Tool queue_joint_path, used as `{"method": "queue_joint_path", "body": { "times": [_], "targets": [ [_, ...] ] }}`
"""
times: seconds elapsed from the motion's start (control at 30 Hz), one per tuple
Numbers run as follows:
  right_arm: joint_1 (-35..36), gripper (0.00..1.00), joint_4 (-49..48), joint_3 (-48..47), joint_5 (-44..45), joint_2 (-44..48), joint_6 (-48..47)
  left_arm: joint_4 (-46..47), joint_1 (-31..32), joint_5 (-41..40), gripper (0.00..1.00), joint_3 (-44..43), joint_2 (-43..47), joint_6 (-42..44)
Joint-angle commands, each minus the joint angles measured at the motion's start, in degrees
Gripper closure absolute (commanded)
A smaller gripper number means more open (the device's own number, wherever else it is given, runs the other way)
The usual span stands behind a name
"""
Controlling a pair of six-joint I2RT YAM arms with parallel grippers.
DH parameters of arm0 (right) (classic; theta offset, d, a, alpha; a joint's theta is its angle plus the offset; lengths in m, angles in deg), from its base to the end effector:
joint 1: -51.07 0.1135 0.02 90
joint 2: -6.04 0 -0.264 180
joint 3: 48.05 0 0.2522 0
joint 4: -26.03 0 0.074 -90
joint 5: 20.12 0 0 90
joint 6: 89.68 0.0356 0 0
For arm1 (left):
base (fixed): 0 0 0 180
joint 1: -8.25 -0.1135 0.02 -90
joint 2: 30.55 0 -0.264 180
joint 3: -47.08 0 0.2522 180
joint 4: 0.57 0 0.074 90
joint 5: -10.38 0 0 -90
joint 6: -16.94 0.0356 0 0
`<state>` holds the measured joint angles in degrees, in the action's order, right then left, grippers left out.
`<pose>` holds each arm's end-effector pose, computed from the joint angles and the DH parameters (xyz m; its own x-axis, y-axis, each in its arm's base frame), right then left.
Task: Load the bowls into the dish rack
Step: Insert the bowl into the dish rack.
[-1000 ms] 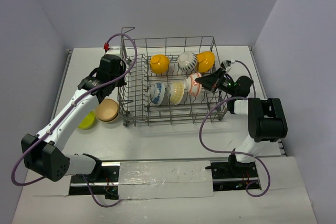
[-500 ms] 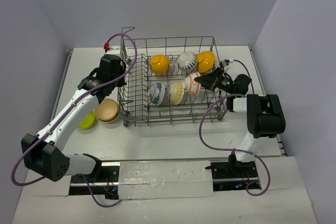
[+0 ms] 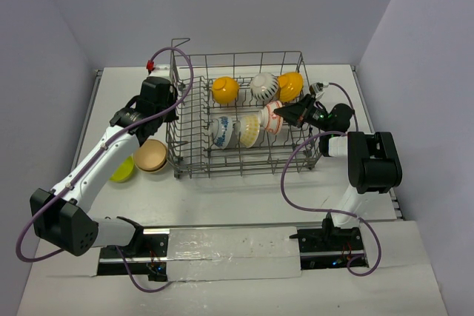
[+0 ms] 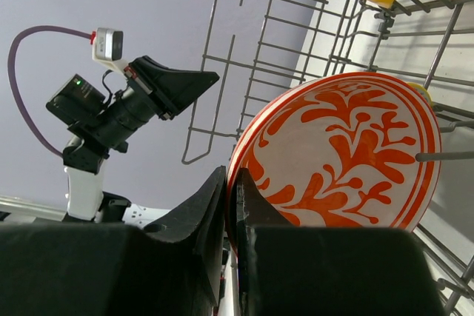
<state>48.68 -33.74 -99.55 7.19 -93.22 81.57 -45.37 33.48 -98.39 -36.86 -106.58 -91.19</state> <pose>0.3214 0.0182 0.2061 -0.8077 0.4876 -0.3315 -0.3347 0.0838 0.9386 0.2692 -0.1142 0.3397 -0.5692 -0.0575 -0.8202 -0.0067 0.9978 -0.0653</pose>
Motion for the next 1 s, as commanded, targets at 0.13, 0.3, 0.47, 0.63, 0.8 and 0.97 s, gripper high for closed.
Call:
{"method": "queue_joint_path", "body": {
  "times": [0.13,0.3,0.47,0.63,0.8,0.97],
  "targets": [
    [0.20,0.88,-24.91,-0.76,-0.59,-1.90,-2.40,-1.91,1.13,4.44,0.98,1.09,-1.67,2.57],
    [0.11,0.84,-16.93,-0.32,0.20,0.12,-6.80,-1.82,1.22,4.35,0.97,1.09,-1.67,2.57],
    [-0.15,0.80,-10.93,-0.32,1.17,2.23,-11.11,-1.82,1.22,4.26,0.96,1.18,-1.58,2.57],
    [-0.51,0.75,-7.32,-0.23,1.61,2.58,-13.04,-2.00,1.31,4.35,0.94,1.18,-1.67,2.66],
    [-0.59,0.72,-5.04,-0.23,1.79,3.02,-14.36,-1.91,1.31,4.17,0.93,1.18,-1.75,2.57],
    [-0.68,0.71,0.74,0.03,2.40,4.86,-17.35,-1.91,1.31,4.26,0.92,1.18,-1.84,2.57]
  ]
}}
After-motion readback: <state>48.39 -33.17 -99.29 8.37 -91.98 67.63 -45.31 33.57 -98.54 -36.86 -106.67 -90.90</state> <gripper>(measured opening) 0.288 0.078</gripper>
